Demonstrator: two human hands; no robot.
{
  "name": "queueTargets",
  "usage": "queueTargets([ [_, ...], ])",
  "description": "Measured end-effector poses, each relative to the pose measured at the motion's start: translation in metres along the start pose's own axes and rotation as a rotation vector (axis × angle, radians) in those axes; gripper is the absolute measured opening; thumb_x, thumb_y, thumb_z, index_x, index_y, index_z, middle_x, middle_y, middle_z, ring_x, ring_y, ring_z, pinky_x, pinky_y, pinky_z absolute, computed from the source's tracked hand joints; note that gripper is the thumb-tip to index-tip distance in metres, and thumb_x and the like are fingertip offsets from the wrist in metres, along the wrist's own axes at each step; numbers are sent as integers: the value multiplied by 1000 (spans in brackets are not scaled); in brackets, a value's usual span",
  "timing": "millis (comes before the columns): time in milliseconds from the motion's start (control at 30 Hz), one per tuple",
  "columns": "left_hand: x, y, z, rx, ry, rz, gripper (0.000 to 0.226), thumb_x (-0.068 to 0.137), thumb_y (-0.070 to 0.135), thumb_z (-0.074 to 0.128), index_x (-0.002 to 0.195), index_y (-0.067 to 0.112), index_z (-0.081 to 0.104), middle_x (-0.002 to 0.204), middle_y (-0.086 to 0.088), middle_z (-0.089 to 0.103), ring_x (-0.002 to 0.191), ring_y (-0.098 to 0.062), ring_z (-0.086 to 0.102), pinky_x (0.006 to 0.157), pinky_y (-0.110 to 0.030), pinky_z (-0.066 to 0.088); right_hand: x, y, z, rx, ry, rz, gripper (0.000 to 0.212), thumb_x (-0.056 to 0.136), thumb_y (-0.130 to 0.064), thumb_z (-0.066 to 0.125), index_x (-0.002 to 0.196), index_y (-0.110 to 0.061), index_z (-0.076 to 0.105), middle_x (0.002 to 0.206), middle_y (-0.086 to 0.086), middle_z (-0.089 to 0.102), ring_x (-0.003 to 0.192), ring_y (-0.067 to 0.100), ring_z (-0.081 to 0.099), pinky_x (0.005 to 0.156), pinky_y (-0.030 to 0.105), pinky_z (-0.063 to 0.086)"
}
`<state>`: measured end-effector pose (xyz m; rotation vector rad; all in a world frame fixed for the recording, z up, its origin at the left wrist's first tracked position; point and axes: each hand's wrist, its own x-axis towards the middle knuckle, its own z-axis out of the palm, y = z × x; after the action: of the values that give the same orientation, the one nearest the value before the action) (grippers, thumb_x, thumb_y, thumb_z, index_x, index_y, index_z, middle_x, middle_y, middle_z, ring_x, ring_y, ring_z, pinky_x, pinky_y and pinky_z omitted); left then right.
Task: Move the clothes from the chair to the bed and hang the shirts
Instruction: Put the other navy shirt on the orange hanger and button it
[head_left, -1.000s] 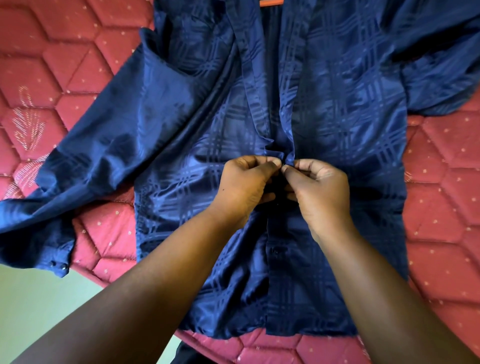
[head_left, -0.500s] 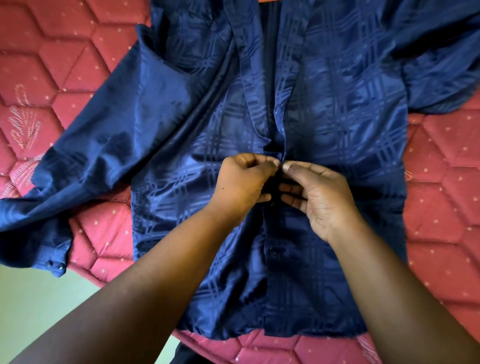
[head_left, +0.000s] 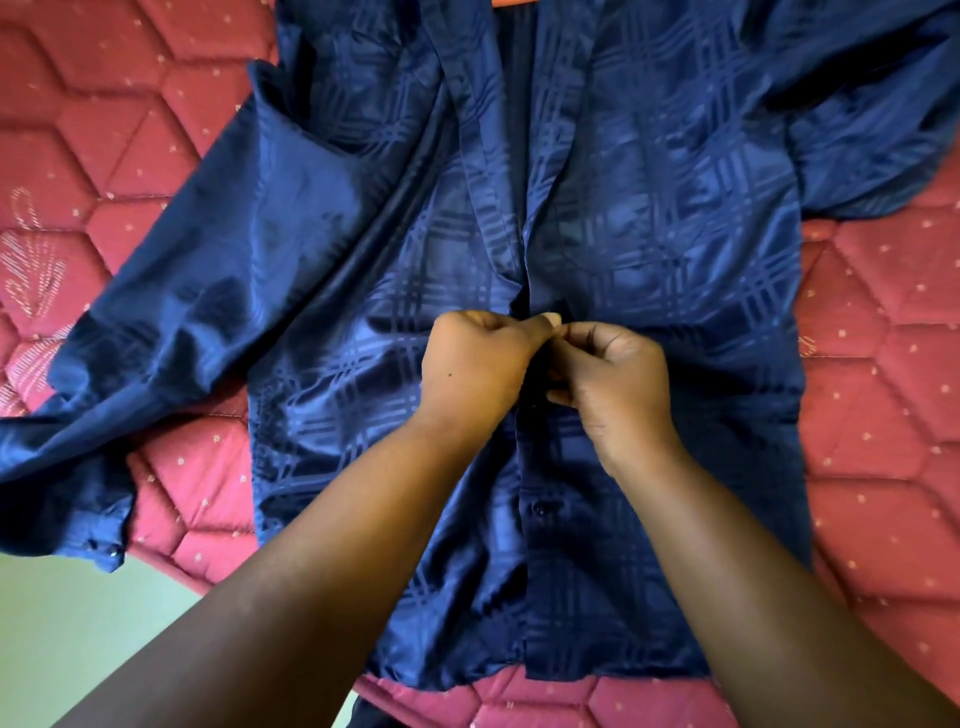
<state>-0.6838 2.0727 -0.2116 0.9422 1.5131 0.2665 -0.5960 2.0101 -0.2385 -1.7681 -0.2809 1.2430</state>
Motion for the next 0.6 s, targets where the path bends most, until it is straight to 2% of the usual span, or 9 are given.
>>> queueTargets([
  [133,8,-4,4,58,59,-4,36,80,31,73,75,-4,66,71,-23,69,71,-42,69,70,-55,59,2,3,3,-87,27,-72,10,86,-17,74,76,-18,71,66,-3,71,60,6,66,54,22,51],
  [200,12,-5,7,78,79,-22,33,85,26,68,67,0,61,59,-17,61,60,-40,62,65,-47,59,3,6,3,-177,54,-117,10,86,-19,75,76,-19,71,67,-3,71,59,6,64,56,26,51],
  [267,14,-4,10,79,82,-73,36,88,23,66,58,8,52,51,-8,50,52,-29,51,60,-40,50,3,7,3,-234,76,-149,10,85,-22,75,76,-22,71,70,-3,71,62,10,65,61,32,54],
  [400,22,-2,15,67,87,-157,36,94,19,61,63,11,46,54,-2,46,50,-20,44,53,-27,39,0,1,2,-285,86,-175,12,87,-19,71,75,-21,72,67,-3,70,61,16,66,59,35,55],
  [500,24,-5,15,99,77,-116,33,95,21,59,65,12,50,58,-3,50,56,-22,48,58,-30,43,1,-6,3,-267,76,-123,17,86,-14,66,71,-19,72,64,5,70,65,33,67,61,48,59],
  [600,22,-11,13,130,39,-58,29,95,18,58,66,15,57,52,-1,50,52,-20,48,58,-32,43,2,-12,4,-316,40,-85,21,88,-10,56,75,-19,68,68,8,69,68,35,67,61,52,58],
])
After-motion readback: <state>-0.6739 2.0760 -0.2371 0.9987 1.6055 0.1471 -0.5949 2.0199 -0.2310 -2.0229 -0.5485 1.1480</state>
